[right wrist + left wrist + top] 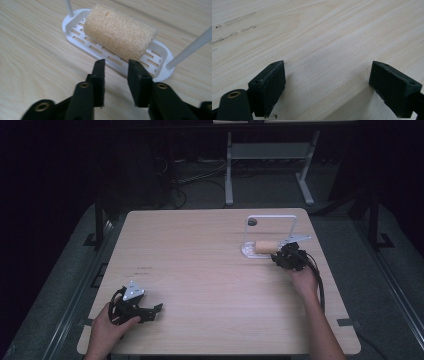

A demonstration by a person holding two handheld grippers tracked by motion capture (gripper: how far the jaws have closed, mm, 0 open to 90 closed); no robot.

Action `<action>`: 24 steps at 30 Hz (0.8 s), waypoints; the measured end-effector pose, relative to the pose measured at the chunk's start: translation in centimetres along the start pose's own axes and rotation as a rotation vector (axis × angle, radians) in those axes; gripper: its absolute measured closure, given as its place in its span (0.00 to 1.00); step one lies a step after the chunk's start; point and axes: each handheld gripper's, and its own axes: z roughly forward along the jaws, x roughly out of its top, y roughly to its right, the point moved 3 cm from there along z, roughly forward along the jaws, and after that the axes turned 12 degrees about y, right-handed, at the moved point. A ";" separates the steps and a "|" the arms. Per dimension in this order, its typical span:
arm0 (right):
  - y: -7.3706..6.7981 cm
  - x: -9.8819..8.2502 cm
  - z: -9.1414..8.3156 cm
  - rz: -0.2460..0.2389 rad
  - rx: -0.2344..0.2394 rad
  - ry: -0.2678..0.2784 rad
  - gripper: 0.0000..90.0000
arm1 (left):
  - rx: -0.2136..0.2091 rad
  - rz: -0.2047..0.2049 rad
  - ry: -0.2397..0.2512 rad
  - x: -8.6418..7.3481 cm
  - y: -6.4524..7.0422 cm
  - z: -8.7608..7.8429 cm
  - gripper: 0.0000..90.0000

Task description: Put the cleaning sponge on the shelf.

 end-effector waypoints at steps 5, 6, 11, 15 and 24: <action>-0.3 -0.1 -0.6 0.008 0.005 -0.003 0.57 | 0.000 0.000 0.001 0.0 0.0 0.0 0.15; -0.5 -0.1 -0.7 0.014 0.009 -0.007 0.54 | 0.000 0.000 0.001 0.0 0.0 0.0 0.15; -1.1 -0.3 -1.4 0.041 0.026 0.003 0.37 | 0.001 0.000 0.000 0.0 0.0 0.0 0.15; -1.7 -0.5 -2.0 0.025 0.012 0.006 0.31 | 0.000 0.002 -0.001 0.0 0.0 0.0 0.15; -3.0 -1.8 -3.2 0.043 0.044 0.010 0.20 | 0.000 0.001 0.002 0.0 0.0 0.0 0.15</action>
